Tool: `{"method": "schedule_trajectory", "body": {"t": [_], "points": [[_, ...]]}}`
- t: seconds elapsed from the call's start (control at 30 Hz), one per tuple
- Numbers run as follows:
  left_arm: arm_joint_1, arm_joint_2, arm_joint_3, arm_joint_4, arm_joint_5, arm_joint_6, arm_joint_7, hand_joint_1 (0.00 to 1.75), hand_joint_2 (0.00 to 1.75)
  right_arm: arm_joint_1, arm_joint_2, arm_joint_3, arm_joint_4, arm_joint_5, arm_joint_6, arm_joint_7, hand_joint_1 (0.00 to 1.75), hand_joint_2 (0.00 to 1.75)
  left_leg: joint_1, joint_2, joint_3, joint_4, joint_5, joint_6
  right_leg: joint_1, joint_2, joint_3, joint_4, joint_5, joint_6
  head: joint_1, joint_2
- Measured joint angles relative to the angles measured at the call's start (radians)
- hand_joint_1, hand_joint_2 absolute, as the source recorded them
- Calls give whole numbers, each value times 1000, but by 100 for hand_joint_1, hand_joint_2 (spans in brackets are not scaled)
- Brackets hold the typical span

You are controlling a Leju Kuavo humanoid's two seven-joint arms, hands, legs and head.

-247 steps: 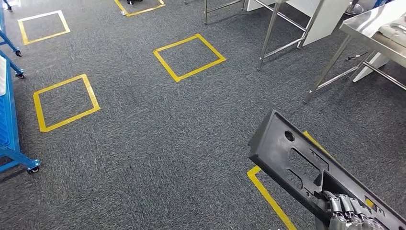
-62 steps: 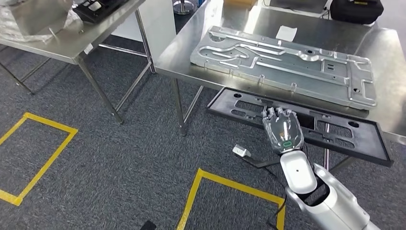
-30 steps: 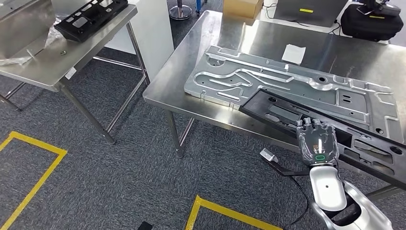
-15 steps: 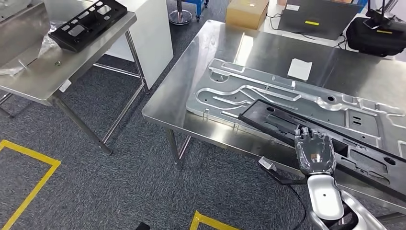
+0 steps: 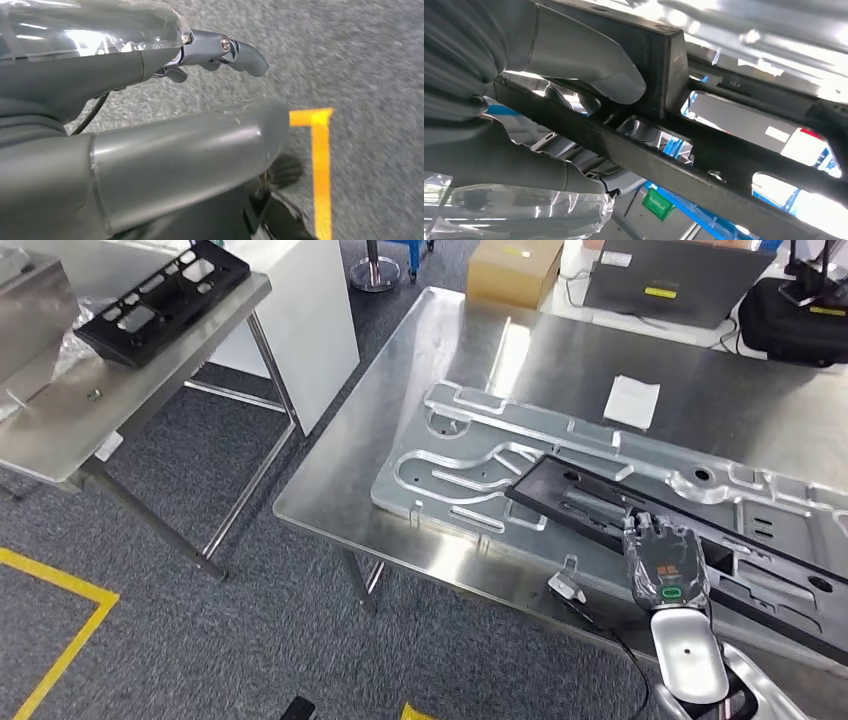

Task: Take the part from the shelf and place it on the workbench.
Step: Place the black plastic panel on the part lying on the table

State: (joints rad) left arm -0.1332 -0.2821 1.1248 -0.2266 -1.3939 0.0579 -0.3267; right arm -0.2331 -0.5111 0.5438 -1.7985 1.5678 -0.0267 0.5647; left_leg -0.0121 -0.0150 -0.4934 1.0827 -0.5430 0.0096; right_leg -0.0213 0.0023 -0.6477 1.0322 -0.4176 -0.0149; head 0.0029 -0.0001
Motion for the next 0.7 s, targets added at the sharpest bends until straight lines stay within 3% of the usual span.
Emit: {"method": "schedule_trajectory", "body": {"t": [0.03,0.1,0.17,0.2,0.3,0.33,0.37,0.47,0.53,0.6,0.63,0.67,0.7], "points": [[-1,0,0,0,0,0,0,0,0,0,1,-2,0,0,0,-1,175,175,2,3,-37,64,-10,-6,-1,-1,12,-2,-9,-4,-2,0],[1,0,0,0,0,0,0,0,0,2,4,-4,1,0,0,-1,175,175,6,6,-125,186,-62,-16,0,-2,34,-2,-27,-8,-7,0],[3,0,0,0,0,1,2,0,0,5,7,-5,2,0,0,-2,175,175,8,8,-180,218,-99,-18,0,0,58,-2,-46,-8,-7,0],[4,0,0,0,0,3,3,0,0,7,10,-6,3,0,0,-3,175,175,7,8,-186,187,-81,-15,1,1,72,-2,-56,-8,-7,0],[5,3,0,0,0,11,9,0,0,12,18,-12,8,0,-3,-8,175,175,0,7,-166,10,82,11,7,3,107,-2,-84,-4,-6,0],[5,4,0,0,0,13,10,0,0,15,21,-15,10,0,-4,-10,175,175,-3,6,-161,-25,120,18,8,5,112,-2,-92,1,-6,0],[5,5,0,0,0,14,11,0,0,19,25,-19,13,0,-6,-13,175,175,-5,5,-159,-40,137,23,9,6,114,-2,-98,7,-5,0],[5,5,0,0,1,17,15,0,0,30,31,-34,18,0,-11,-25,175,175,0,5,-146,-56,141,29,9,6,118,-1,-115,23,-4,0],[3,4,0,0,1,18,15,0,87,34,34,-46,21,0,-13,-31,87,175,6,6,-133,-73,143,35,8,4,92,58,-153,30,-2,0],[1,4,0,0,1,20,16,0,175,38,38,-55,27,0,-14,-36,0,175,5,6,-126,-76,138,40,6,3,24,178,-203,36,0,0],[1,4,0,0,-1,23,16,0,175,41,40,-58,31,0,-15,-39,0,175,5,6,-123,-75,134,41,5,3,-9,228,-212,40,0,0],[1,4,-1,0,-2,26,17,0,175,45,42,-61,35,0,-15,-42,0,175,5,5,-120,-73,129,40,4,3,-30,247,-202,42,0,0],[1,4,-1,0,-3,29,17,0,175,48,45,-63,39,0,-16,-44,0,175,5,4,-116,-70,123,39,2,2,-33,230,-173,44,0,0]]}}
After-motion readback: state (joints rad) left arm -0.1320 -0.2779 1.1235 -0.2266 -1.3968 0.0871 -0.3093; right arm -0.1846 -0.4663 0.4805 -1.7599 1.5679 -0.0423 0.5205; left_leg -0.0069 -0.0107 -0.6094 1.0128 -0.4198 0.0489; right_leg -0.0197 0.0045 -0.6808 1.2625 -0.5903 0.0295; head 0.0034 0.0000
